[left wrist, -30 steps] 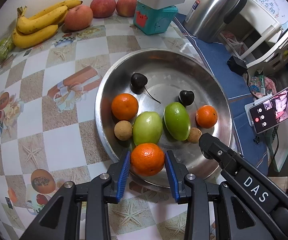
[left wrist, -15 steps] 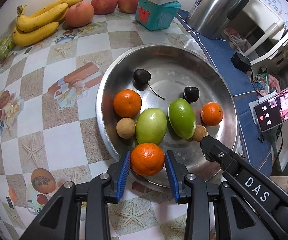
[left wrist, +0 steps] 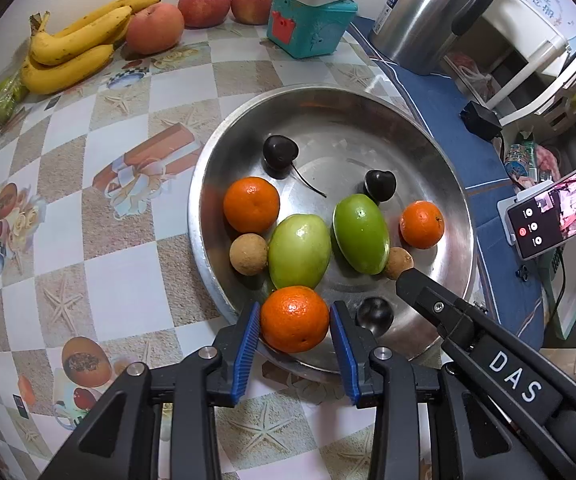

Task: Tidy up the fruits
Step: 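Open both tools to release the tangerine and plum into the basin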

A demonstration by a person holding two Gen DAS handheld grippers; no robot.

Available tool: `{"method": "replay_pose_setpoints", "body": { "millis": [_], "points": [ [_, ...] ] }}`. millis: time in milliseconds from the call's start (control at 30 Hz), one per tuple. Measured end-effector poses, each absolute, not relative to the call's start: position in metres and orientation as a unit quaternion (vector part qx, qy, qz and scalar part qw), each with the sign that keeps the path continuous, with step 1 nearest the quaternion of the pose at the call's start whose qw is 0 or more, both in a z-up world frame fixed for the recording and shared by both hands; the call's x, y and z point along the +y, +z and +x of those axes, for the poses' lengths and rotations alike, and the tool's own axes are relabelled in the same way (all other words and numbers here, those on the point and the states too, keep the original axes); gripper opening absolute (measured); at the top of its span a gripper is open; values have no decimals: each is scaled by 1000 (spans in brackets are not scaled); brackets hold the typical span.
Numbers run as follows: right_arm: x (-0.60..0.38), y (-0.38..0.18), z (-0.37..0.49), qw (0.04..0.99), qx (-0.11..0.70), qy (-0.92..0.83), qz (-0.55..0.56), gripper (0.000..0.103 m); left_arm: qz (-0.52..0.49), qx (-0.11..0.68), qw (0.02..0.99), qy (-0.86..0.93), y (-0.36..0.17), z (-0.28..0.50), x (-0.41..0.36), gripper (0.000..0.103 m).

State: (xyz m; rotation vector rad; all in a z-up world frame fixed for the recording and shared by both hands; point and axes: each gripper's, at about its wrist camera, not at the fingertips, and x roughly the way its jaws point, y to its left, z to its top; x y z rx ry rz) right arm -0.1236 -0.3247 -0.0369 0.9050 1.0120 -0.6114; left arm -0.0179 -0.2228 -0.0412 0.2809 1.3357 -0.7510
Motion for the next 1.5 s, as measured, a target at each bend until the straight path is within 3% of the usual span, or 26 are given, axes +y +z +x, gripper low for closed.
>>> {"method": "replay_pose_setpoints", "body": {
  "millis": [100,233,1033,1133,1200,1333,1400,1500],
  "points": [
    [-325,-36,-124,737,458,-279,412,30,127,602,712,-339,-41,-18,-223,41],
    [-326,-35,-125,739,455,-278,413,30,131,598,715,-338,-40,-19,-224,53],
    [-321,-34,-120,744,461,-276,398,30,78,613,743,-255,-33,21,-173,60],
    [-313,-36,-112,746,470,-266,389,30,73,611,754,-227,-34,31,-159,69],
    [-308,-36,-106,750,479,-265,373,41,73,612,761,-205,-36,38,-150,73],
    [-298,-36,-97,755,493,-262,343,48,83,610,771,-161,-42,47,-133,86],
    [-293,-37,-92,757,500,-262,329,64,88,607,775,-149,-42,51,-126,88],
    [-286,-36,-87,763,505,-261,306,65,89,605,779,-140,-43,53,-118,91]
  ]
}}
